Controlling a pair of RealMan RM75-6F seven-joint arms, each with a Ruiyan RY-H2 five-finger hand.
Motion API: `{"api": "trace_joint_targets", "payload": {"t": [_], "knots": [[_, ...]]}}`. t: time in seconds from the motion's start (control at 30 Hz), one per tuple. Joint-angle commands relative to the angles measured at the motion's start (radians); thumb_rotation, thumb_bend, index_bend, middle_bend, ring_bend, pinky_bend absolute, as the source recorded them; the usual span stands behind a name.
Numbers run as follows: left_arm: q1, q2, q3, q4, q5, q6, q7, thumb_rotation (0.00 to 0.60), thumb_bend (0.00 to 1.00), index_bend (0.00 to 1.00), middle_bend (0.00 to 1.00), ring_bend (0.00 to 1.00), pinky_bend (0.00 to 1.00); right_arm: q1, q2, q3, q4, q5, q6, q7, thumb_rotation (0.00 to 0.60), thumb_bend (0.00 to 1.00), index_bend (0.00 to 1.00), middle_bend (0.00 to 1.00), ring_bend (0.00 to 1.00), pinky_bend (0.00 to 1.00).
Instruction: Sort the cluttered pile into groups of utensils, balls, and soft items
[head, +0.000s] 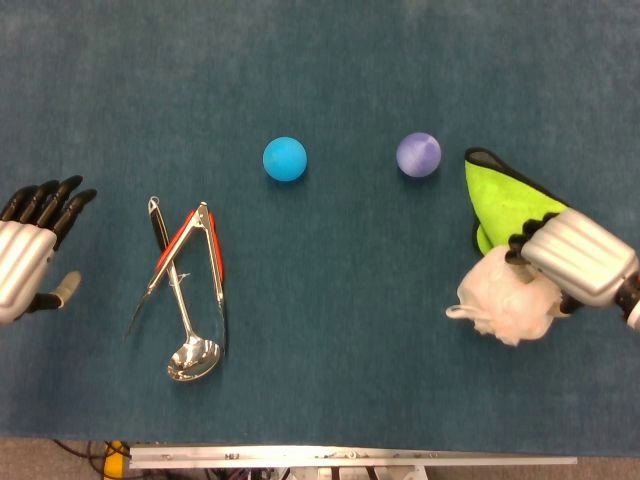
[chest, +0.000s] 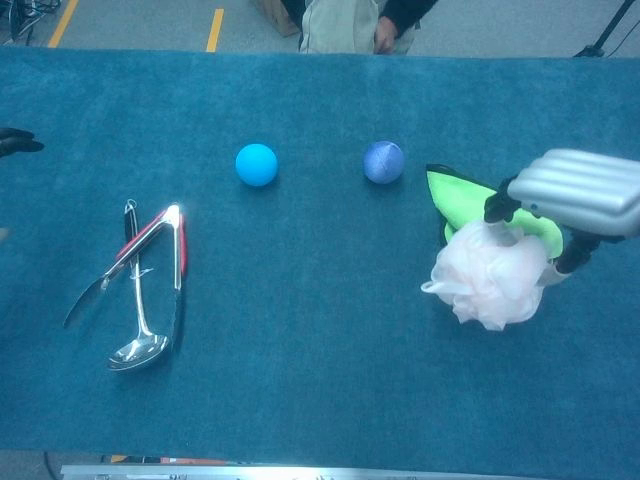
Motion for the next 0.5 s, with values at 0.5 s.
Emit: {"api": "trace_joint_targets", "payload": {"t": [0.5], "knots": [[0.001, 0.014, 0.001, -0.009, 0.003, 0.016, 0.0, 0.6, 0.35, 0.0, 0.02, 0.0, 0.07, -0.02, 0.03, 0.042, -0.012, -0.046, 0.073, 0.051, 0.6, 0.0, 0.13, 0.27, 0.2, 0.35]]}}
